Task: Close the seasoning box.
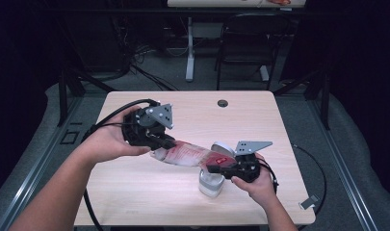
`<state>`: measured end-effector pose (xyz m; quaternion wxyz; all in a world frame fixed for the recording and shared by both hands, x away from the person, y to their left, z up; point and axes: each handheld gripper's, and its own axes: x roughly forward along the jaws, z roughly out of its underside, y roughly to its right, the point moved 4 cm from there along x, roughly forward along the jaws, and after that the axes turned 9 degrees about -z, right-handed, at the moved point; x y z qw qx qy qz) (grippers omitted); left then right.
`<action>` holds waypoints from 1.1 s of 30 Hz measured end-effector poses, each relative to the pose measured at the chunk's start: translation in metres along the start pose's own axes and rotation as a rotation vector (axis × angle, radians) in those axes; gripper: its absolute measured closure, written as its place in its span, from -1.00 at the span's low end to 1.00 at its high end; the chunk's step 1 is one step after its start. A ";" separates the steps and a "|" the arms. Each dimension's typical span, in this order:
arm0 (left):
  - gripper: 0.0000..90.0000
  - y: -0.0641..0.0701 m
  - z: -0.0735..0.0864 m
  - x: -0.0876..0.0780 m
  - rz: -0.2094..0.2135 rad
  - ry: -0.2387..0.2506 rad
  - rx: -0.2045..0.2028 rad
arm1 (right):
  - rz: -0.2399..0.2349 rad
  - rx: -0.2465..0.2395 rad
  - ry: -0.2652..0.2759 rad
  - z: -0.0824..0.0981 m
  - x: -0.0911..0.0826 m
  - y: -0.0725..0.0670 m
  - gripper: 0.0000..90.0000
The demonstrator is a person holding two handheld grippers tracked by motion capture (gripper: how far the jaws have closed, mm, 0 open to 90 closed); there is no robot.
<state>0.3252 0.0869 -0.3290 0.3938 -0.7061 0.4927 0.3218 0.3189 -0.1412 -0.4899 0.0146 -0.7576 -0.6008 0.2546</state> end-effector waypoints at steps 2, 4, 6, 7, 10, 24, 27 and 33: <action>0.89 0.000 0.001 -0.001 0.001 0.000 -0.001 | -0.006 -0.003 -0.002 0.000 0.001 -0.001 0.84; 0.89 0.000 0.001 -0.002 0.000 -0.001 -0.003 | -0.012 -0.005 -0.006 0.000 0.002 -0.002 0.84; 0.89 0.000 0.002 -0.002 -0.001 -0.001 -0.004 | -0.018 -0.003 -0.008 0.000 0.003 -0.003 0.85; 0.89 0.000 0.002 -0.003 0.000 -0.003 -0.003 | -0.019 -0.004 -0.010 -0.001 0.003 -0.003 0.85; 0.89 0.000 0.001 -0.002 0.002 0.001 -0.005 | -0.032 0.003 -0.012 0.000 0.003 -0.003 0.85; 0.89 0.000 -0.003 0.001 0.006 0.009 0.002 | -0.034 0.007 -0.028 0.000 -0.003 -0.001 0.85; 0.89 0.000 -0.004 0.002 0.006 0.006 0.003 | -0.022 0.009 -0.021 0.001 -0.003 0.000 0.85; 0.89 -0.001 -0.003 0.000 -0.001 -0.003 0.003 | -0.010 0.004 -0.001 0.001 0.001 0.001 0.85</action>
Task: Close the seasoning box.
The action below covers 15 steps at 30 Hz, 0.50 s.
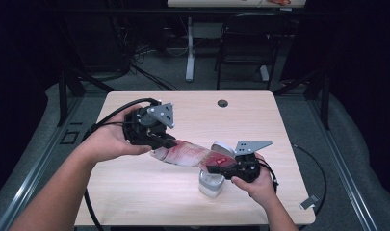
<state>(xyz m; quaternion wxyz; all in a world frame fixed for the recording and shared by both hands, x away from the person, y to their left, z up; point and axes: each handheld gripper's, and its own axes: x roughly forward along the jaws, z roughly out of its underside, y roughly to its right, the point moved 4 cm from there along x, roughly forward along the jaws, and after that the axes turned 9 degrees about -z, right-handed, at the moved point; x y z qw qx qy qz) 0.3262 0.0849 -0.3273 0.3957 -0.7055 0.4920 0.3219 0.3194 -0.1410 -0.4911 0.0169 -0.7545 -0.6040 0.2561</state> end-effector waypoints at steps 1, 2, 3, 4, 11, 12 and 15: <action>0.89 0.000 0.001 0.000 -0.002 -0.001 0.002 | 0.000 -0.001 0.000 0.000 0.001 0.000 0.85; 0.89 0.000 0.001 -0.001 0.001 -0.002 0.000 | -0.002 -0.004 0.001 0.000 0.002 0.000 0.85; 0.89 0.000 0.002 -0.001 -0.002 -0.001 -0.001 | 0.000 -0.004 0.004 0.000 0.003 0.000 0.85; 0.89 -0.001 0.002 -0.001 -0.004 0.001 -0.002 | 0.007 -0.005 0.005 0.000 0.003 0.000 0.85; 0.89 -0.001 0.007 0.002 -0.001 0.013 -0.015 | 0.032 -0.013 0.004 -0.001 0.004 0.001 0.84; 0.89 -0.002 0.008 0.002 0.003 0.015 -0.017 | 0.035 -0.014 0.002 -0.001 0.004 0.001 0.84; 0.89 -0.003 0.010 0.005 0.004 0.022 -0.025 | 0.046 -0.016 -0.006 -0.001 0.004 0.001 0.84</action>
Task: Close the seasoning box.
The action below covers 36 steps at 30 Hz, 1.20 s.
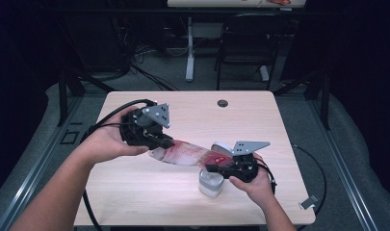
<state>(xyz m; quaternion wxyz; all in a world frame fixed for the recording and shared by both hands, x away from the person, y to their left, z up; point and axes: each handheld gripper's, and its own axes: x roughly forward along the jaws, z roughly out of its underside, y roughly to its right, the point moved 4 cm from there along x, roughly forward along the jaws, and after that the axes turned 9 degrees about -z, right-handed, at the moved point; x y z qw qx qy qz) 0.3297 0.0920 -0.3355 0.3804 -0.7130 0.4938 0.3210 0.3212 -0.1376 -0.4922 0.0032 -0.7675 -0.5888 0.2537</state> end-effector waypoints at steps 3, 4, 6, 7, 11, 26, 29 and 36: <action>0.89 0.000 0.002 0.002 0.005 0.008 -0.004 | 0.007 -0.005 -0.011 0.000 -0.001 0.000 0.84; 0.89 0.000 0.002 0.003 0.006 0.010 -0.004 | 0.010 -0.007 -0.016 0.000 -0.002 0.000 0.84; 0.89 0.000 0.003 0.004 0.008 0.014 -0.009 | 0.013 -0.011 -0.023 0.000 -0.003 0.000 0.84; 0.89 0.000 0.003 0.005 0.008 0.016 -0.010 | 0.015 -0.011 -0.026 0.000 -0.003 0.000 0.85; 0.88 -0.001 0.005 0.006 0.012 0.021 -0.016 | 0.016 -0.012 -0.033 0.001 -0.004 0.001 0.85; 0.88 -0.002 0.012 0.009 0.018 0.026 -0.028 | 0.009 -0.014 -0.050 0.002 -0.002 0.000 0.85; 0.88 -0.002 0.012 0.009 0.020 0.028 -0.030 | 0.009 -0.014 -0.051 0.002 -0.002 0.000 0.86; 0.88 -0.002 0.012 0.011 0.019 0.026 -0.030 | 0.012 -0.011 -0.048 0.002 -0.003 0.001 0.86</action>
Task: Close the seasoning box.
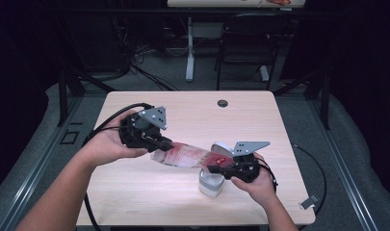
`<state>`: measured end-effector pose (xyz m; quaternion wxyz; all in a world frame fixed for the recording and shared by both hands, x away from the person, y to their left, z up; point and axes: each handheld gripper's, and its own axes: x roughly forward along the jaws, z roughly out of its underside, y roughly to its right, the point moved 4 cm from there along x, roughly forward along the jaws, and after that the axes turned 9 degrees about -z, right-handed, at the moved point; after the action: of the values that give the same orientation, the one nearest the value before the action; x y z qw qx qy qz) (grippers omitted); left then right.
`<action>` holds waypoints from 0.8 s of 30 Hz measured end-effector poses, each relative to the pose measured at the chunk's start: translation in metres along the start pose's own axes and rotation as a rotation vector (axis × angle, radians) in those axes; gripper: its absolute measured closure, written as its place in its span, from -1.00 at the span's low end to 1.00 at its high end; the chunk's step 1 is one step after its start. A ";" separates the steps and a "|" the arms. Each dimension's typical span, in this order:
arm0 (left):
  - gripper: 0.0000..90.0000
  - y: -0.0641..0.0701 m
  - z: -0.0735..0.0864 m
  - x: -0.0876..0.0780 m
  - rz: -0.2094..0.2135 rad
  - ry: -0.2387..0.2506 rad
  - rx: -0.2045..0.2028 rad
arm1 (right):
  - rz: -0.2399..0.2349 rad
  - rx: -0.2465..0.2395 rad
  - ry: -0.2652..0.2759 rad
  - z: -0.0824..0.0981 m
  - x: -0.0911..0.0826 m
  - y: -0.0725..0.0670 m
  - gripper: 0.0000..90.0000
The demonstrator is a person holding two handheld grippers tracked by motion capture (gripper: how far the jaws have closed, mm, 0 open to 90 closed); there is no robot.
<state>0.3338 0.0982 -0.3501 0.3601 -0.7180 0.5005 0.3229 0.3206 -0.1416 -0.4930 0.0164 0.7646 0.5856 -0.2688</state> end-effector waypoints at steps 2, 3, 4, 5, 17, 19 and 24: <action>0.88 0.000 0.000 0.000 0.000 0.000 0.000 | 0.000 0.000 -0.001 0.000 0.000 0.000 0.86; 0.88 0.000 0.000 0.000 0.000 -0.001 0.001 | -0.001 0.000 -0.003 0.000 -0.001 0.000 0.86; 0.88 0.000 -0.001 0.000 0.000 -0.001 0.004 | -0.004 0.001 -0.003 0.000 -0.001 0.000 0.86; 0.88 0.000 -0.001 0.000 0.000 0.000 0.005 | -0.006 0.002 -0.002 0.000 -0.001 0.001 0.86; 0.88 0.003 -0.006 -0.001 -0.007 -0.018 0.024 | -0.023 0.014 0.001 0.003 0.002 0.001 0.85; 0.88 0.002 -0.007 -0.001 -0.006 -0.018 0.024 | -0.022 0.014 -0.002 0.003 0.002 0.002 0.85; 0.88 0.002 -0.008 0.000 -0.009 -0.018 0.024 | -0.024 0.016 0.001 0.003 0.002 0.002 0.85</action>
<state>0.3322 0.0915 -0.3462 0.3745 -0.7130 0.4978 0.3218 0.3212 -0.1418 -0.4970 0.0068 0.7577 0.5927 -0.2730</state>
